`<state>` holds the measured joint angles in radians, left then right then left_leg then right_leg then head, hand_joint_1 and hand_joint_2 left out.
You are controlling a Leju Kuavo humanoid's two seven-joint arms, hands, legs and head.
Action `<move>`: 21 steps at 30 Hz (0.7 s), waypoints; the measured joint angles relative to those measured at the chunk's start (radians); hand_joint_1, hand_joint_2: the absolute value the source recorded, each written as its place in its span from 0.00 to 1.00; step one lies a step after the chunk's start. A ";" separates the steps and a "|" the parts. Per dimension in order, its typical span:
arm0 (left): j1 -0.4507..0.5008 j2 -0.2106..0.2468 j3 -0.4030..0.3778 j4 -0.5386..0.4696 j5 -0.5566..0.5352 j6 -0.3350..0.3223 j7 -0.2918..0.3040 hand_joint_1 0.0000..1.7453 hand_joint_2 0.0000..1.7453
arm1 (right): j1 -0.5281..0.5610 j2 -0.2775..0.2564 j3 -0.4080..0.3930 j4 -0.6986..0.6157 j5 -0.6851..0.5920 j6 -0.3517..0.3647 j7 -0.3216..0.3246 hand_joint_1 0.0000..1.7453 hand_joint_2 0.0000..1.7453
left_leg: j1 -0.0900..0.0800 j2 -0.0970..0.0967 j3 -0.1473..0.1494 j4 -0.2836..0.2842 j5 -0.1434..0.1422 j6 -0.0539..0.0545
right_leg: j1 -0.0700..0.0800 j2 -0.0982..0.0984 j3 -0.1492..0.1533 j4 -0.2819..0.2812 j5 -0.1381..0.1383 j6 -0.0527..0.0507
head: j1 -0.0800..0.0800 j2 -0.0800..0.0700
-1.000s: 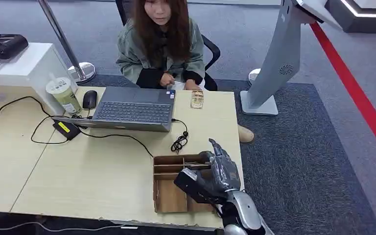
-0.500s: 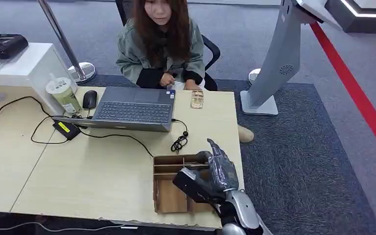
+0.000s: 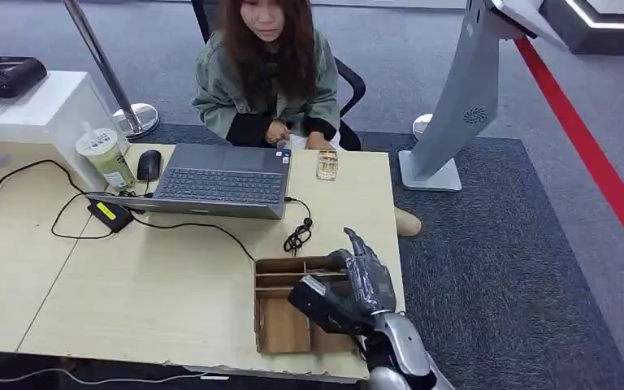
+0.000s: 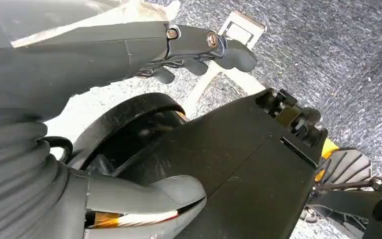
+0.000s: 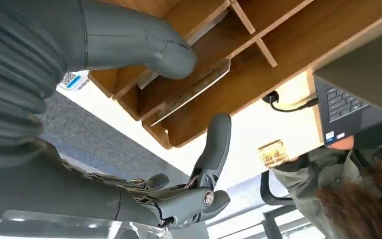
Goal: Pass the card to the sensor for recognition and then transmit it.
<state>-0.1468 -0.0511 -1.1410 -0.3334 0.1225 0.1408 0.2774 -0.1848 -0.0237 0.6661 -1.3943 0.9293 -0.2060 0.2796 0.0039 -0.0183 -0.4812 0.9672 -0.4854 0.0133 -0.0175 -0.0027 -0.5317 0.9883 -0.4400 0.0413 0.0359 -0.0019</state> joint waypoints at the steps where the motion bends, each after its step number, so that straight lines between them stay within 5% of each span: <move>1: 0.000 0.000 0.000 0.000 0.000 0.000 0.000 0.00 1.00 | 0.000 0.000 0.000 0.002 0.001 -0.001 0.000 0.49 1.00 | 0.000 0.000 0.000 0.000 0.000 0.000 | 0.000 0.000 0.000 0.000 0.000 0.000 | 0.000 0.000; 21: 0.001 0.000 0.000 0.000 0.000 0.000 -0.015 0.00 1.00 | -0.001 -0.001 0.000 0.003 -0.003 -0.007 0.000 0.50 1.00 | 0.000 0.000 0.000 0.000 0.000 0.000 | 0.000 0.000 0.000 0.000 0.000 0.000 | 0.000 0.000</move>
<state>-0.1460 -0.0511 -1.1406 -0.3334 0.1228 0.1411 0.2628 -0.1863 -0.0248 0.6664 -1.3916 0.9266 -0.2129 0.2796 0.0039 -0.0183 -0.4811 0.9672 -0.4854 0.0133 -0.0175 -0.0027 -0.5318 0.9883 -0.4400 0.0413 0.0355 -0.0019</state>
